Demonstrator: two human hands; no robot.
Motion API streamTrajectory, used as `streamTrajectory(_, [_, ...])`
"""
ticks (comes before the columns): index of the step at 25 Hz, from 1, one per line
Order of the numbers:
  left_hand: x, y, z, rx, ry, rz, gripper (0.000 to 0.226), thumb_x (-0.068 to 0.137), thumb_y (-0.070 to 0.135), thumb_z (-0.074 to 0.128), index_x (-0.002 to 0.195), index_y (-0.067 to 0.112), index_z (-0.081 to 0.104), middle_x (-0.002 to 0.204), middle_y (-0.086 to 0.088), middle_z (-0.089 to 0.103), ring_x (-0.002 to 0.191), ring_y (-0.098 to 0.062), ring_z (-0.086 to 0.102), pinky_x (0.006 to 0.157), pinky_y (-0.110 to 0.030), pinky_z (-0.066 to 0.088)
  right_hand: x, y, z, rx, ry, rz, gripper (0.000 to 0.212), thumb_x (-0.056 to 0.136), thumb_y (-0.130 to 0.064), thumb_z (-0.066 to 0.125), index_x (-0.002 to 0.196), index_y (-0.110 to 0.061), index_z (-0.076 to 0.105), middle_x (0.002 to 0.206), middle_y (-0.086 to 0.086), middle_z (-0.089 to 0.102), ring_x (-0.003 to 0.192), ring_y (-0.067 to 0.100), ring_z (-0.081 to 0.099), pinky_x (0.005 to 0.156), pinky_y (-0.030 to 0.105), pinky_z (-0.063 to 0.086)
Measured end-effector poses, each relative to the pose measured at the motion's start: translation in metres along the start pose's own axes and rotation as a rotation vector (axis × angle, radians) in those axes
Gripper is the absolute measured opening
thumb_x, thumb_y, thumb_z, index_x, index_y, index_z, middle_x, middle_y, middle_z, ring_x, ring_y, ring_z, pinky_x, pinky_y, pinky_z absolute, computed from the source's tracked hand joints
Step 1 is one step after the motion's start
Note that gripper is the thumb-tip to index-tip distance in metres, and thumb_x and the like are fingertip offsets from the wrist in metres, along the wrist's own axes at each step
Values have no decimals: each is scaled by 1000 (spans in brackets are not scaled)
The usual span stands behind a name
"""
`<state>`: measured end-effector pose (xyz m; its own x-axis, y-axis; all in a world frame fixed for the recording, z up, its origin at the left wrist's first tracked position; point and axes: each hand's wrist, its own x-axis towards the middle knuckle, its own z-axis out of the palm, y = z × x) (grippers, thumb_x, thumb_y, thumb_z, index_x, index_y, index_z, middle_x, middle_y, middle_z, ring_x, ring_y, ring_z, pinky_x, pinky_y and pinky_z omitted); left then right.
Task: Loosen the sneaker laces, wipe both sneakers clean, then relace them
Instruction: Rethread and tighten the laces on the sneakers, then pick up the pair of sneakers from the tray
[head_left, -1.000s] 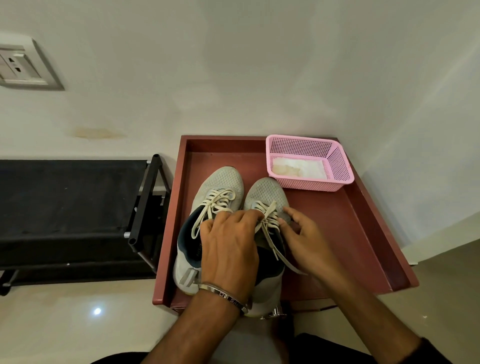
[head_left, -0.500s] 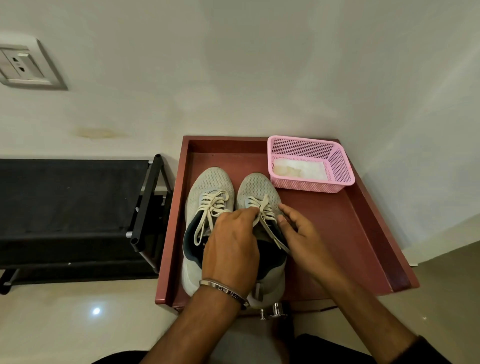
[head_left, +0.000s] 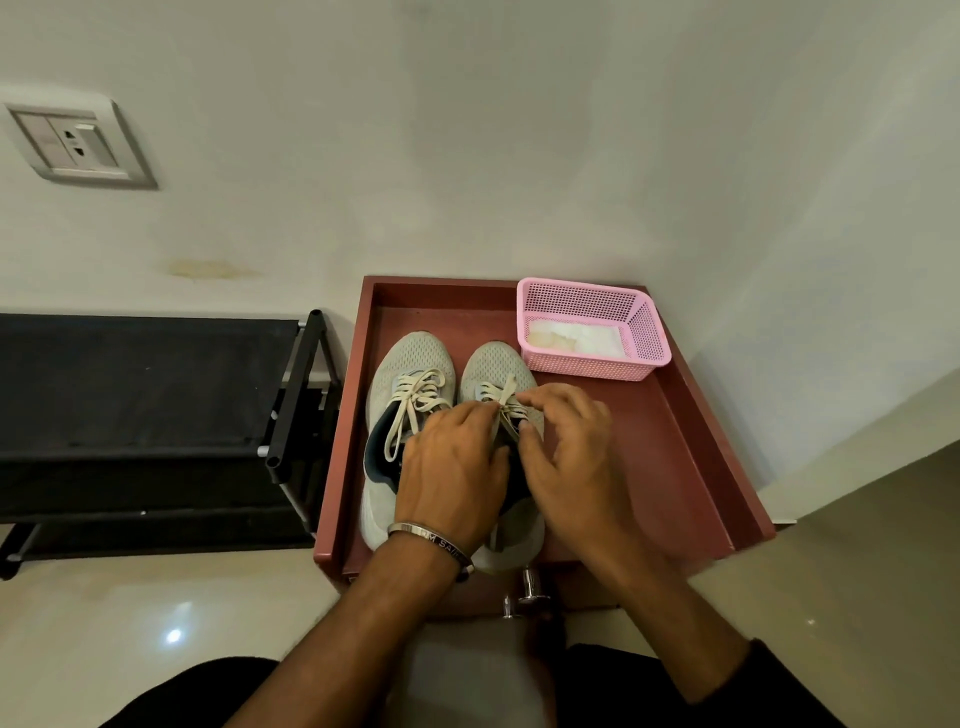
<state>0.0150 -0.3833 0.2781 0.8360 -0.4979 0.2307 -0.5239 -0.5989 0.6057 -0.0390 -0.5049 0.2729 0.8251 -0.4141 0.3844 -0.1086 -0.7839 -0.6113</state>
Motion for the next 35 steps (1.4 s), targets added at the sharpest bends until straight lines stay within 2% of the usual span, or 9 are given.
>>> streamTrajectory(5, [-26, 2, -24, 85, 35, -14, 33, 90, 32, 60, 122, 23, 55, 119, 2, 57, 109, -19, 54, 88, -36, 46, -22, -26, -16, -74, -223, -28, 33, 84, -22, 56, 117, -25, 60, 112, -8, 58, 101, 14, 55, 86, 36, 51])
streamTrajectory(7, [-38, 2, -34, 267, -52, -99, 42, 90, 43, 57, 127, 24, 47, 124, 2, 54, 115, -20, 52, 96, -37, 42, -37, -33, -21, -140, -350, -23, 32, 84, -30, 57, 115, -27, 56, 111, -6, 58, 100, 17, 58, 83, 39, 51])
streamTrajectory(9, [-45, 0, -36, 460, -216, -171, 44, 92, 48, 52, 127, 22, 44, 127, 2, 54, 123, -22, 48, 110, -49, 32, -46, -37, -23, -290, -476, -40, 31, 86, -42, 56, 112, -26, 56, 113, -5, 56, 104, 20, 58, 82, 39, 50])
streamTrajectory(11, [-49, -3, -38, 541, -317, -191, 32, 96, 40, 50, 121, 20, 46, 123, 2, 58, 125, -24, 46, 112, -63, 24, -50, -41, -22, -397, -547, -40, 34, 88, -46, 59, 113, -23, 55, 117, -3, 55, 107, 23, 57, 81, 37, 49])
streamTrajectory(13, [-48, -11, -39, 533, -337, -170, 22, 98, 32, 47, 115, 18, 49, 116, 0, 62, 121, -25, 49, 108, -65, 29, -49, -44, -16, -438, -543, -48, 32, 91, -42, 58, 114, -21, 55, 119, 1, 56, 107, 26, 58, 81, 37, 48])
streamTrajectory(17, [-39, -23, -42, 485, -362, -61, 24, 96, 33, 47, 107, 13, 54, 110, -7, 65, 110, -30, 56, 91, -51, 48, -47, -41, -6, -420, -484, -74, 26, 96, -41, 48, 104, -19, 59, 108, 4, 63, 98, 29, 62, 74, 35, 47])
streamTrajectory(21, [-25, -32, -43, 414, -387, -9, 24, 92, 37, 54, 93, 14, 62, 98, -9, 69, 92, -29, 64, 70, -34, 48, -41, -37, -3, -381, -459, -106, 27, 94, -42, 46, 92, -21, 62, 98, 0, 67, 89, 24, 64, 65, 30, 41])
streamTrajectory(29, [-23, -49, -23, 283, -306, 90, 11, 91, 34, 52, 93, 25, 59, 97, 3, 66, 96, -19, 59, 84, -44, 52, -30, -28, 0, -327, -533, -82, 14, 89, -35, 57, 93, -25, 65, 96, -6, 68, 87, 14, 64, 71, 30, 51])
streamTrajectory(35, [-4, -38, -53, 181, -244, 141, 2, 84, 26, 61, 85, 25, 59, 88, 6, 67, 86, -17, 59, 68, -33, 52, 0, -52, -19, -335, -523, -78, 16, 86, -32, 56, 98, -27, 66, 98, -7, 69, 88, 17, 65, 63, 29, 45])
